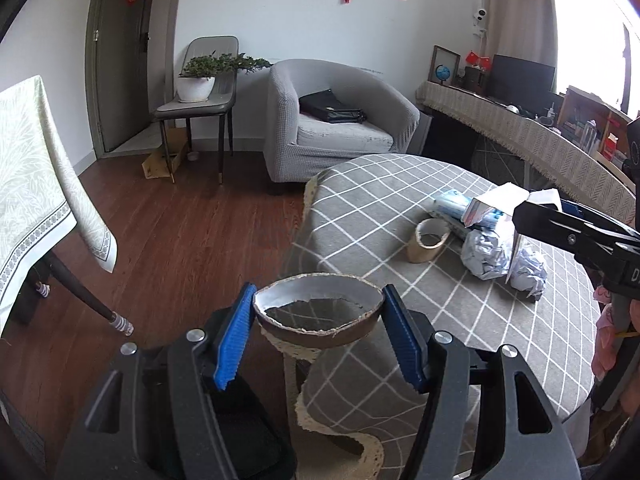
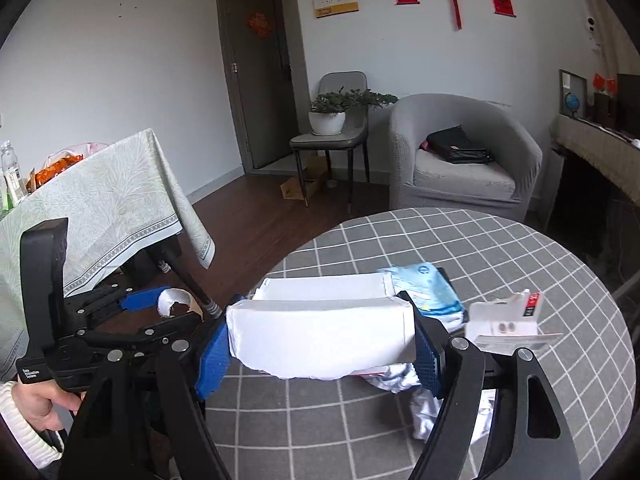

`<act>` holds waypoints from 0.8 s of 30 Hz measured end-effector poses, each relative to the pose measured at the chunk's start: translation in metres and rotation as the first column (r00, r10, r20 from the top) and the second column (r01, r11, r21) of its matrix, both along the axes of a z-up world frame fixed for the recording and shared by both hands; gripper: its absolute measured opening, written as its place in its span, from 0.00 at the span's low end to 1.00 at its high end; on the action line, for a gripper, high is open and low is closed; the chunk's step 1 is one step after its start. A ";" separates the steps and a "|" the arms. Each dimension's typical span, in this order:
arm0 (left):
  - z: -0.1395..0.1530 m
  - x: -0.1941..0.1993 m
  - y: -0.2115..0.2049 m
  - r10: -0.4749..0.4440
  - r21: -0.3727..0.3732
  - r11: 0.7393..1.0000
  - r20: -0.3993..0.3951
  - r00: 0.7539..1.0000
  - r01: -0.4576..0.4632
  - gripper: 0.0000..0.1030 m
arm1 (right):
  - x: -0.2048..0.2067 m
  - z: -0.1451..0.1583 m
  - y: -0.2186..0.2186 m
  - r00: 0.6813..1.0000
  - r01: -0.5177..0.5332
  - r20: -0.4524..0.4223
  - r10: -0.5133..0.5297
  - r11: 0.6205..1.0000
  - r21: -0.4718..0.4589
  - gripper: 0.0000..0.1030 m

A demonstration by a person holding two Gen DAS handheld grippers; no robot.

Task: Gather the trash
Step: 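Carry the tape core over the teal bin and open the left tool while the right tool carries the paper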

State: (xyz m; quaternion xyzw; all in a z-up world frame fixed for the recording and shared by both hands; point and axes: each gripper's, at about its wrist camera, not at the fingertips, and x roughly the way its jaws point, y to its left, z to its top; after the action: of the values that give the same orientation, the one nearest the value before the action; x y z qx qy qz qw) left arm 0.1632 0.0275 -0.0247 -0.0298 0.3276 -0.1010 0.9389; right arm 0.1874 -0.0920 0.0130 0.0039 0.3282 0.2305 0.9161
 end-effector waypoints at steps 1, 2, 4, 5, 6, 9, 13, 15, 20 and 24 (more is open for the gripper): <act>-0.003 0.000 0.007 0.011 0.005 1.000 -0.004 1.000 -0.011 0.64 | 0.001 0.000 0.007 1.000 -0.011 -0.001 0.011 1.000 0.005 0.74; -0.006 0.000 0.014 0.022 0.012 1.000 -0.010 1.000 -0.022 0.64 | 0.002 -0.001 0.014 1.000 -0.021 -0.003 0.021 1.000 0.010 0.74; -0.011 -0.002 0.028 0.043 0.025 0.999 -0.026 0.999 -0.042 0.64 | 0.005 -0.002 0.027 0.999 -0.039 -0.012 0.039 0.999 0.027 0.74; -0.014 -0.002 0.034 0.055 0.038 0.998 -0.034 0.998 -0.054 0.64 | 0.006 -0.002 0.033 0.999 -0.047 -0.016 0.048 0.998 0.040 0.74; -0.018 -0.003 0.040 0.063 0.046 0.997 -0.042 0.997 -0.061 0.64 | 0.007 -0.003 0.039 0.998 -0.055 -0.018 0.056 0.997 0.049 0.74; -0.030 -0.004 0.057 0.086 0.068 0.994 -0.074 0.994 -0.081 0.64 | 0.009 -0.005 0.061 0.996 -0.086 -0.021 0.087 0.995 0.050 0.74; -0.048 -0.001 0.083 0.115 0.077 0.991 -0.123 0.986 -0.106 0.64 | 0.013 -0.011 0.094 0.991 -0.123 -0.042 0.126 0.991 0.058 0.74; -0.058 0.000 0.097 0.128 0.078 0.990 -0.160 0.979 -0.117 0.64 | 0.016 -0.015 0.110 0.988 -0.142 -0.058 0.145 0.988 0.061 0.74; -0.091 0.002 0.127 0.147 0.080 0.988 -0.266 0.953 -0.130 0.64 | 0.023 -0.026 0.143 0.977 -0.178 -0.099 0.187 0.979 0.098 0.74; -0.125 0.001 0.146 0.166 0.088 0.986 -0.370 0.914 -0.144 0.64 | 0.030 -0.038 0.166 0.971 -0.182 -0.137 0.196 0.978 0.105 0.74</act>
State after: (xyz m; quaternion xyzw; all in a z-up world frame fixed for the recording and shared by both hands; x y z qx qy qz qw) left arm 0.1641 0.1732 -0.1492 -0.0469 0.5007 -0.0090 0.8643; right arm 0.2171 0.0738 -0.0250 0.0317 0.3827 0.3308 0.8621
